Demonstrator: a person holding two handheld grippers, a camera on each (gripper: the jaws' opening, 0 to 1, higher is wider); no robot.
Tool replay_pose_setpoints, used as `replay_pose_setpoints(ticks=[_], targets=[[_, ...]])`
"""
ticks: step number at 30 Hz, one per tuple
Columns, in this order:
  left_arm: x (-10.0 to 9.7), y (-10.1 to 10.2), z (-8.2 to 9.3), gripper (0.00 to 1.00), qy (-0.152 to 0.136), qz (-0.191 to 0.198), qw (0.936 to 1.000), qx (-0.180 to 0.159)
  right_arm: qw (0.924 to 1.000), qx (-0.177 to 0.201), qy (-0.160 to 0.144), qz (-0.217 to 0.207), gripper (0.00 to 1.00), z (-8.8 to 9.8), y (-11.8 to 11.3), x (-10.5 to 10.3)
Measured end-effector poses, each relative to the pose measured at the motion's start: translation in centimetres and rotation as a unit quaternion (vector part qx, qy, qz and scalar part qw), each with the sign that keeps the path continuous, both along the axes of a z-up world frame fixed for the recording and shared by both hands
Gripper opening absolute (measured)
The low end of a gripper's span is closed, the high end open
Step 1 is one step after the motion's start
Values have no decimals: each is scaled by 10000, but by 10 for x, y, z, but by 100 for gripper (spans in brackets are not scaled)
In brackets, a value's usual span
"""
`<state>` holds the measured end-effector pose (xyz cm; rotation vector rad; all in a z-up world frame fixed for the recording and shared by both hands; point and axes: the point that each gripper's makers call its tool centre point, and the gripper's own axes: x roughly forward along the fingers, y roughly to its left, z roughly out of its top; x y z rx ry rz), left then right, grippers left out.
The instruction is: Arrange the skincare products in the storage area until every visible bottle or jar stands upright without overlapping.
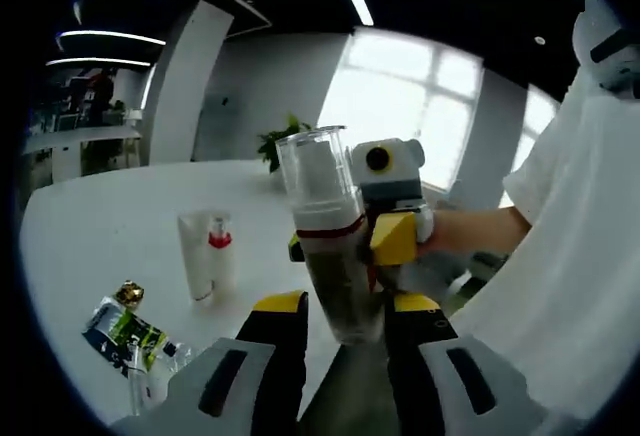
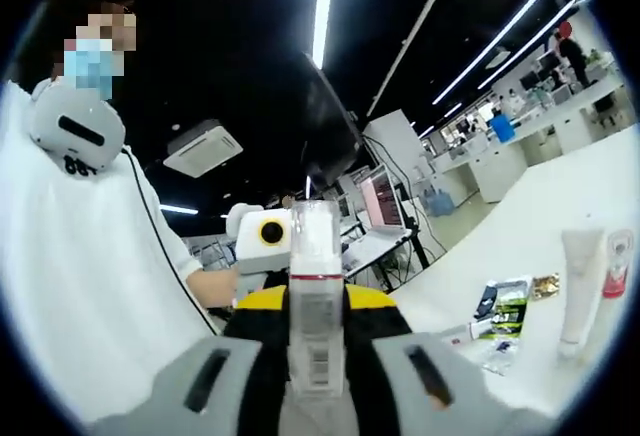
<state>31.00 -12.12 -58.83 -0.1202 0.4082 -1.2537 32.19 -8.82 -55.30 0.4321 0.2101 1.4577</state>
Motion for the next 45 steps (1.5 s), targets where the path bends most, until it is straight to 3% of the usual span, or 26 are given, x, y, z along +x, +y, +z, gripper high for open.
replay_pose_setpoints(ticks=[7, 13, 18, 25, 28, 33, 36, 41, 43, 45], targets=[[-6, -8, 4, 22, -87, -274, 9996, 30, 10000, 40, -8, -20, 20, 0, -5, -6], [-6, -12, 1, 21, -79, -263, 9996, 105, 9999, -16, -91, -134, 20, -1, -9, -7], [2, -11, -5, 20, -206, -103, 9987, 452, 9979, -204, -248, -561, 21, -5, -13, 1], [0, -17, -23, 19, -370, -311, 9944, 942, 9923, -306, -524, -1077, 22, 6, -23, 10], [-1, -22, -28, 19, -369, -339, 9939, 979, 9884, -406, -600, -1331, 23, 10, -27, 16], [4, -25, -31, 19, -432, -309, 9937, 987, 9800, -766, -750, -1677, 22, 8, -29, 16], [8, -26, -35, 19, -464, -276, 9930, 1050, 9670, -1274, -976, -1978, 23, 3, -32, 19], [17, -28, -39, 18, -537, -166, 9925, 1089, 9523, -1619, -1185, -2299, 22, 0, -33, 21], [23, -29, -44, 18, -631, -68, 9904, 1227, 9425, -1840, -1346, -2445, 22, -5, -34, 23], [27, -31, -50, 18, -690, -96, 9890, 1308, 9396, -1905, -1370, -2493, 22, -11, -34, 23]])
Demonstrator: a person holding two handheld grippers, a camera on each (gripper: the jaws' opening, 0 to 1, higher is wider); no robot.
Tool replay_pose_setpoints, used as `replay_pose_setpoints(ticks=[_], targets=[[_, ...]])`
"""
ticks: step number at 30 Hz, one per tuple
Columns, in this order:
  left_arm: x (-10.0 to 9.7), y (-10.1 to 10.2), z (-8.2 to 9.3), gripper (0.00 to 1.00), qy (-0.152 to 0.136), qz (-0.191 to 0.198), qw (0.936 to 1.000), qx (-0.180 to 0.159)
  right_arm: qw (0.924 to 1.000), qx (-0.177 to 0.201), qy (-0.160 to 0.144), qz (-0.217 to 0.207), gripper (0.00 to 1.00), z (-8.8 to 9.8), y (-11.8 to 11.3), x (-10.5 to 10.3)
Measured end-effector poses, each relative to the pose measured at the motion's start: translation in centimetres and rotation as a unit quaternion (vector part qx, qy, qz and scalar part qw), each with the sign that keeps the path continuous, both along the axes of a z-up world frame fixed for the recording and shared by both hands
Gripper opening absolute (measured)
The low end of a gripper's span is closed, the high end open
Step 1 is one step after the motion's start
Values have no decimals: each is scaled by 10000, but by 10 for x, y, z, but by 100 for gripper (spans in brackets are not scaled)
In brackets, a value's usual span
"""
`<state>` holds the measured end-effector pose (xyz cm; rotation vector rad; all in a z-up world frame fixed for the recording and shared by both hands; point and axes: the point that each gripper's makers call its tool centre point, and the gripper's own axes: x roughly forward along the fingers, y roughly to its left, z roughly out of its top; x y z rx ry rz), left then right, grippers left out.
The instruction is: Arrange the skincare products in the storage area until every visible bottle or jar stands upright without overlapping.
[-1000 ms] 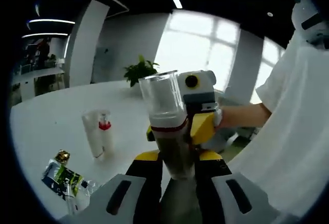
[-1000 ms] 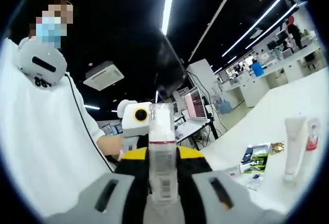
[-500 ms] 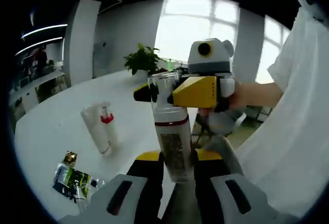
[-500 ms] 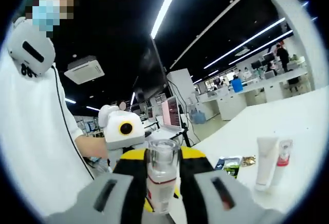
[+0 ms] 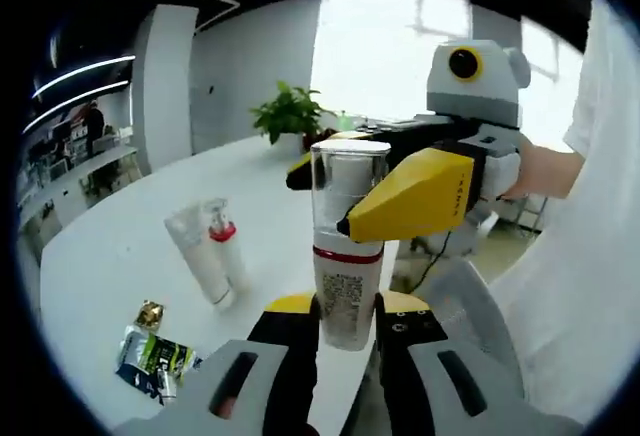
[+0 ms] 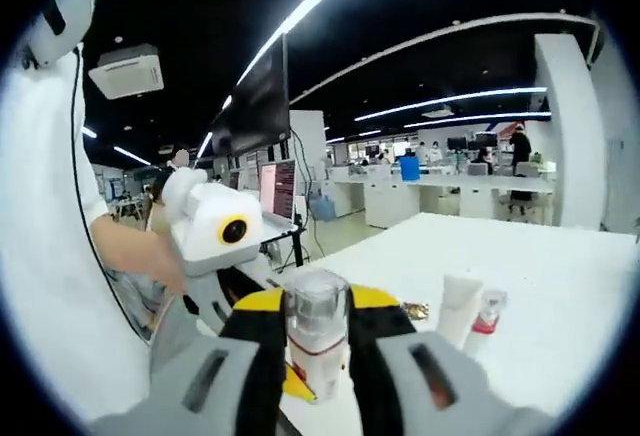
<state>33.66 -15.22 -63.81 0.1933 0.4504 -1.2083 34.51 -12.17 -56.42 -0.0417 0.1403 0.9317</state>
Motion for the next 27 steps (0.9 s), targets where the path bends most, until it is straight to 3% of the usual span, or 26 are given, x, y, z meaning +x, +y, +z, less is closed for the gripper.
replay_pose_setpoints(ticks=[9, 21, 27], targets=[[11, -8, -28, 19, 77, -131, 9997, 208, 9986, -213, 104, -474, 22, -29, -14, 11], [26, -15, -78, 19, 254, -211, 9978, 580, 9934, -872, 252, -696, 22, -78, -18, 25], [34, -19, -102, 19, 123, -313, 9953, 908, 9903, -1080, 383, -782, 22, -103, -22, 34]])
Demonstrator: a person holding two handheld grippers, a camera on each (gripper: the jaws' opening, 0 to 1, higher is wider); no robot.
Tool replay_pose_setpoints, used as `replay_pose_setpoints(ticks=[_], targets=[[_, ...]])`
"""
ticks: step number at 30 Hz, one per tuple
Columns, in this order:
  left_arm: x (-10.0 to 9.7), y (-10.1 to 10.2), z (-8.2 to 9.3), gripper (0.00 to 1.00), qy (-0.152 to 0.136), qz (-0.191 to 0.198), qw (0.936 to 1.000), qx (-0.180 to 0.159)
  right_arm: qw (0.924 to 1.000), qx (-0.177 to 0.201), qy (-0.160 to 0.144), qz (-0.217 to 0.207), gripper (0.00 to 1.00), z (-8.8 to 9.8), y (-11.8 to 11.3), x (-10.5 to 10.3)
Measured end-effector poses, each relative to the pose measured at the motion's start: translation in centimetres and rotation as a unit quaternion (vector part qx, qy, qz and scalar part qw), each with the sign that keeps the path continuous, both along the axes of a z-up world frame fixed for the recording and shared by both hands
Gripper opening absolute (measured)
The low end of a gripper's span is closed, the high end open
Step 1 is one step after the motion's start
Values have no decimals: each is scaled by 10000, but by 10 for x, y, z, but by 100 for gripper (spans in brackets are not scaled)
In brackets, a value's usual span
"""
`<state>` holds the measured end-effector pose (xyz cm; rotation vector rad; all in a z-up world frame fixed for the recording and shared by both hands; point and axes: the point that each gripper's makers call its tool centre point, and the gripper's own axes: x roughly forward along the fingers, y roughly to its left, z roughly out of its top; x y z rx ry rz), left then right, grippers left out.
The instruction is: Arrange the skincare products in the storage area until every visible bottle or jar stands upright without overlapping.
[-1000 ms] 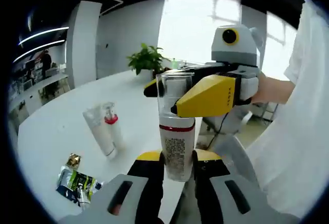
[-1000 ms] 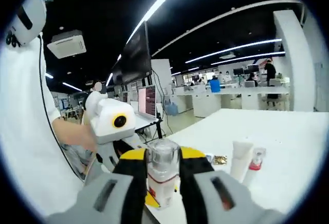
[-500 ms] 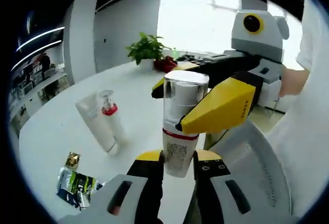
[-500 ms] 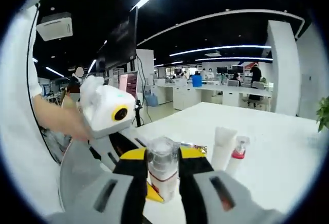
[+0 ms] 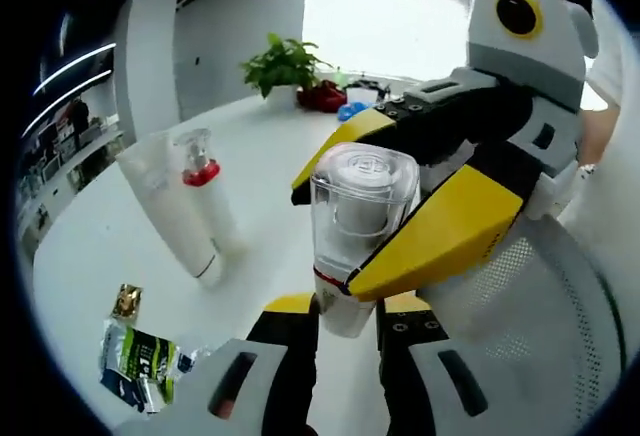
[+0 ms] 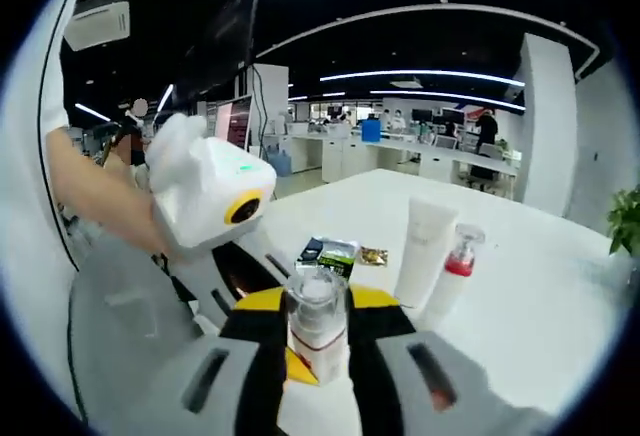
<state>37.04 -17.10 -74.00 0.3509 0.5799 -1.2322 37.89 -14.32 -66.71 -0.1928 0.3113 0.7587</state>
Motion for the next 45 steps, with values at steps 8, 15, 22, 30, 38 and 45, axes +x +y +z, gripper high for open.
replay_pose_setpoints(ticks=[8, 15, 22, 30, 38, 45], targets=[[5, -5, -26, 19, 88, -76, 9998, 172, 9997, -89, 238, -69, 22, -27, -7, 7], [13, -10, -40, 19, 126, -90, 9996, 254, 9991, -104, 396, -93, 22, -41, -14, 16], [22, -15, -50, 19, 139, -116, 9994, 300, 9985, -143, 519, -117, 22, -52, -21, 24], [31, -19, -58, 19, 139, -147, 9993, 327, 9977, -224, 624, -141, 22, -61, -26, 33], [41, -24, -58, 19, 98, -149, 9996, 217, 9978, -306, 556, -164, 22, -61, -30, 43], [52, -31, -60, 19, 78, -150, 9997, 189, 9981, -320, 501, -188, 22, -61, -36, 53]])
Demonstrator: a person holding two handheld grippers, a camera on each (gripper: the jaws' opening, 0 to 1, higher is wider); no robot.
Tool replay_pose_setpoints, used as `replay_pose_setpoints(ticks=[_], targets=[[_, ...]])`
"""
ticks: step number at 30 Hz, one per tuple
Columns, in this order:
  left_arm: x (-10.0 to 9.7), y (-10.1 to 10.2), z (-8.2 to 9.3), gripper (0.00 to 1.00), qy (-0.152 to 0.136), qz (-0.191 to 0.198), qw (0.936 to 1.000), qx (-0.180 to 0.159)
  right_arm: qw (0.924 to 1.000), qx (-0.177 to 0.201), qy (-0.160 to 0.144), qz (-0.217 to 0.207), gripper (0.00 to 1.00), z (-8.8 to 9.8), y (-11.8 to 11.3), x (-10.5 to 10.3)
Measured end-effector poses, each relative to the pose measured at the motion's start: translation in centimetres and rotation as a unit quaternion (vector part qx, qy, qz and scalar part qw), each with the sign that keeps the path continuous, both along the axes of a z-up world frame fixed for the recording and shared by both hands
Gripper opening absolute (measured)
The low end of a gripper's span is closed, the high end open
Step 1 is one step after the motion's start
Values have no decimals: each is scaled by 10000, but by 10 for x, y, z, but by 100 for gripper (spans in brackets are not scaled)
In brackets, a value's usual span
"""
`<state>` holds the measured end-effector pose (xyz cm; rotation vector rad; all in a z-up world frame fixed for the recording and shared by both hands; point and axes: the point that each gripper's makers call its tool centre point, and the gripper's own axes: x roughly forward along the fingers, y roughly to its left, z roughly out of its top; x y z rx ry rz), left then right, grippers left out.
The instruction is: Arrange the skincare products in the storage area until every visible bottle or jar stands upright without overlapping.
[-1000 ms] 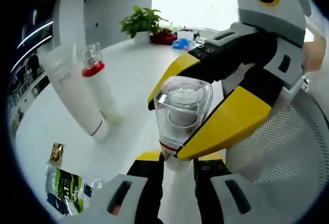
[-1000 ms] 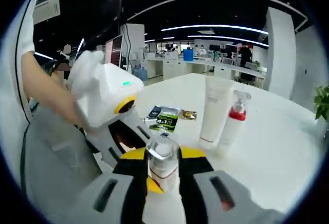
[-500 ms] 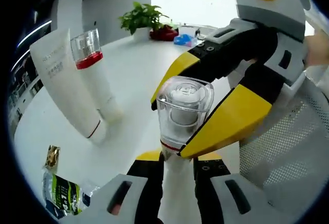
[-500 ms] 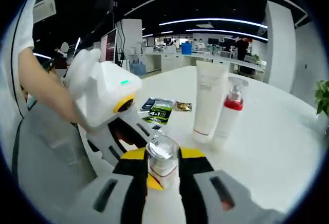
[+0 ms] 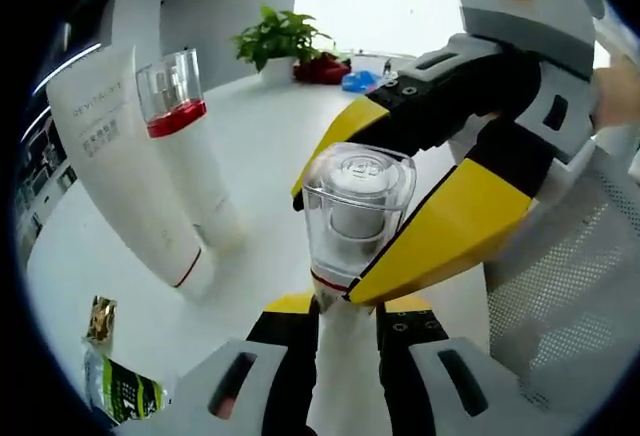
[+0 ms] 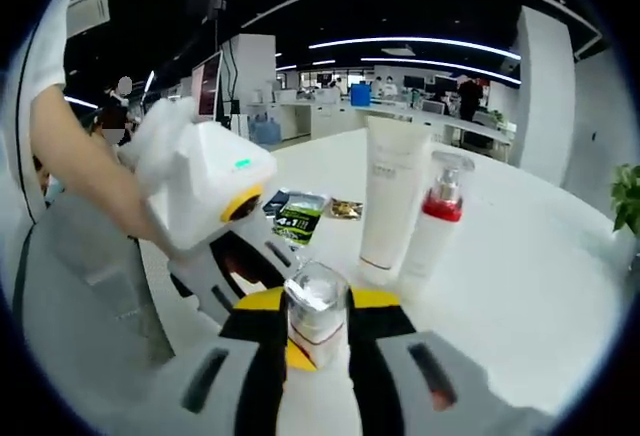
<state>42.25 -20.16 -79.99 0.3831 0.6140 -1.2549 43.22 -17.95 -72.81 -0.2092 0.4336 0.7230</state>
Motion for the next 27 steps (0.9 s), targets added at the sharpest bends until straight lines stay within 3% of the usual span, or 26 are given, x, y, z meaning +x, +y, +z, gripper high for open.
replay_pose_setpoints(ticks=[27], targets=[[57, -30, 1, 19, -55, 107, 9999, 18, 9996, -102, -242, -72, 22, 0, -30, 57]])
